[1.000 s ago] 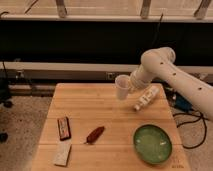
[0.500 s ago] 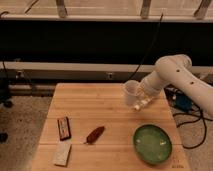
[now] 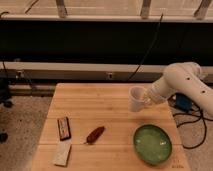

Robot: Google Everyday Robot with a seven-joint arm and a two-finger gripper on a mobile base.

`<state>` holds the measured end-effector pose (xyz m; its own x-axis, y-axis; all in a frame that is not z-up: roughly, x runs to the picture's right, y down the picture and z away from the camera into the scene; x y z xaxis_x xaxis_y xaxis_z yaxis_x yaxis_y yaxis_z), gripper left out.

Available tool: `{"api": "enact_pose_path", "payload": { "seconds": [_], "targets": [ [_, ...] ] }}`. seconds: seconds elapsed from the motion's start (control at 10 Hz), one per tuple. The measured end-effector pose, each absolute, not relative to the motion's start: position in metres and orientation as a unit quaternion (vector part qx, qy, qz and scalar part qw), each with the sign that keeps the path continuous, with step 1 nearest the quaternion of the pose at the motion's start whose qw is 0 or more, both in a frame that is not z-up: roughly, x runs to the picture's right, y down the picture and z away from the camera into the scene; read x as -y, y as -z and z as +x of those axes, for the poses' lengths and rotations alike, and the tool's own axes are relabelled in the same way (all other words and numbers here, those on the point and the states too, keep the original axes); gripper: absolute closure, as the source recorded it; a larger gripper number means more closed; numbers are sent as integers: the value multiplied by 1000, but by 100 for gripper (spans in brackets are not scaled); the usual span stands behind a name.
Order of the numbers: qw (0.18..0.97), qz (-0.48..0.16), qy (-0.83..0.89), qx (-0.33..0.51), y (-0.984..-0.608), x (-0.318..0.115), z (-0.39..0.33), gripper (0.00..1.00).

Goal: Place the ceramic cup in the ceramic bowl

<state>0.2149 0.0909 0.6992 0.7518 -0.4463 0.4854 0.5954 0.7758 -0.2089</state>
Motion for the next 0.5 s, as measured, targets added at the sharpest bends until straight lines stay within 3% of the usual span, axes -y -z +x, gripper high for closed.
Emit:
{"api": "enact_pose_path", "payload": {
  "seconds": [0.5],
  "targets": [
    [921, -187, 267, 211, -694, -111, 231, 100]
  ]
}}
